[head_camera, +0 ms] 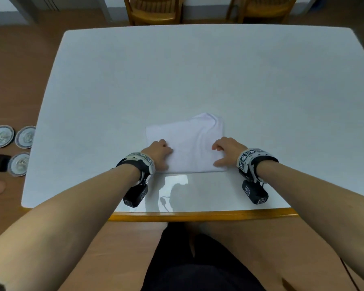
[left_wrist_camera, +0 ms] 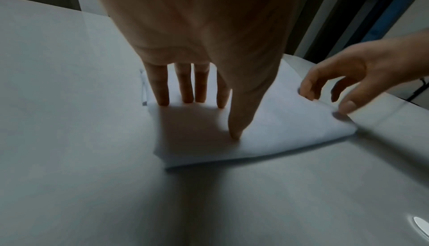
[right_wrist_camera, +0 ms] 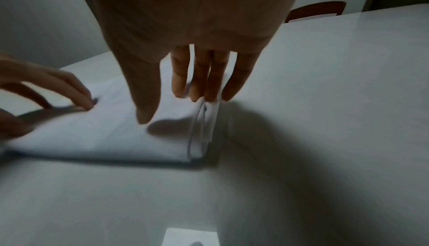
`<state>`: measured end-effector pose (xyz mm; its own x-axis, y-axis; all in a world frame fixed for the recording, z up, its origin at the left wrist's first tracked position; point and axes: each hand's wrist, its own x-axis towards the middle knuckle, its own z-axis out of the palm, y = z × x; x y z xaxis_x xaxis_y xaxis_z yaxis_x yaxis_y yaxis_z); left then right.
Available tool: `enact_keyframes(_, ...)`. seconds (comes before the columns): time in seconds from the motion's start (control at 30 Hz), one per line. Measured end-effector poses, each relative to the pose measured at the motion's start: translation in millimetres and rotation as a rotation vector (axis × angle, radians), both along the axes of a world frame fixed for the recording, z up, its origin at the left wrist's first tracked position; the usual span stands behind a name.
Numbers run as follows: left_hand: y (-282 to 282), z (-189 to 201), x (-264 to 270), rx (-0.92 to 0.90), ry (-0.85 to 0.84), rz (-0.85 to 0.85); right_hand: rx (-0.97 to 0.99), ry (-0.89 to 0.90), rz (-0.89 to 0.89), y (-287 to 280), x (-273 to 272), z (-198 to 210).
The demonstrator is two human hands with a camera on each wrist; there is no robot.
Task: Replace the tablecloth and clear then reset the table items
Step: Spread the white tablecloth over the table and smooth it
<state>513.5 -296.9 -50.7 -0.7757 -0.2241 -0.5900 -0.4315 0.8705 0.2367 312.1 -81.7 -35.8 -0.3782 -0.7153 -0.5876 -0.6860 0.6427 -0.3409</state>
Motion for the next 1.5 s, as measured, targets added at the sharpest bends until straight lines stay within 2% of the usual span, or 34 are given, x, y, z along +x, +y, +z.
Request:
enact_keyframes(0.13, 17, -7, 15, -0.077, -0.047, -0.037, 0.022, 0.133, 0.164, 23, 17, -26)
enact_keyframes(0.27, 43, -16, 33, -0.151, -0.048, -0.035, -0.11, 0.211, 0.12, 30, 32, -33)
enact_keyframes(0.43, 76, -5, 33, -0.193, -0.021, 0.071, -0.187, 0.178, 0.067, 45, 27, -11)
enact_keyframes(0.57, 84, 22, 28, -0.209, 0.049, 0.173, -0.247, 0.205, 0.044, 54, 8, 23)
enact_keyframes(0.83, 39, 106, -8, -0.334, 0.211, 0.272, -0.344, 0.319, 0.017, 13, -36, 92)
enact_keyframes(1.03, -29, 134, -57, -0.307, 0.312, 0.399, -0.424, 0.262, -0.106, -53, -82, 116)
enact_keyframes(1.17, -88, 124, -100, -0.275, 0.393, 0.411, -0.511, 0.185, -0.258, -104, -117, 110)
enact_keyframes(1.27, -119, 103, -122, -0.289, 0.314, 0.369, -0.47, 0.094, -0.336, -128, -137, 88)
enact_keyframes(1.37, -130, 71, -126, -0.179, 0.204, 0.355, -0.341, 0.064, -0.306, -135, -143, 57)
enact_keyframes(1.5, -118, 26, -106, -0.006, 0.033, 0.316, -0.22, -0.053, -0.21, -122, -120, 14)
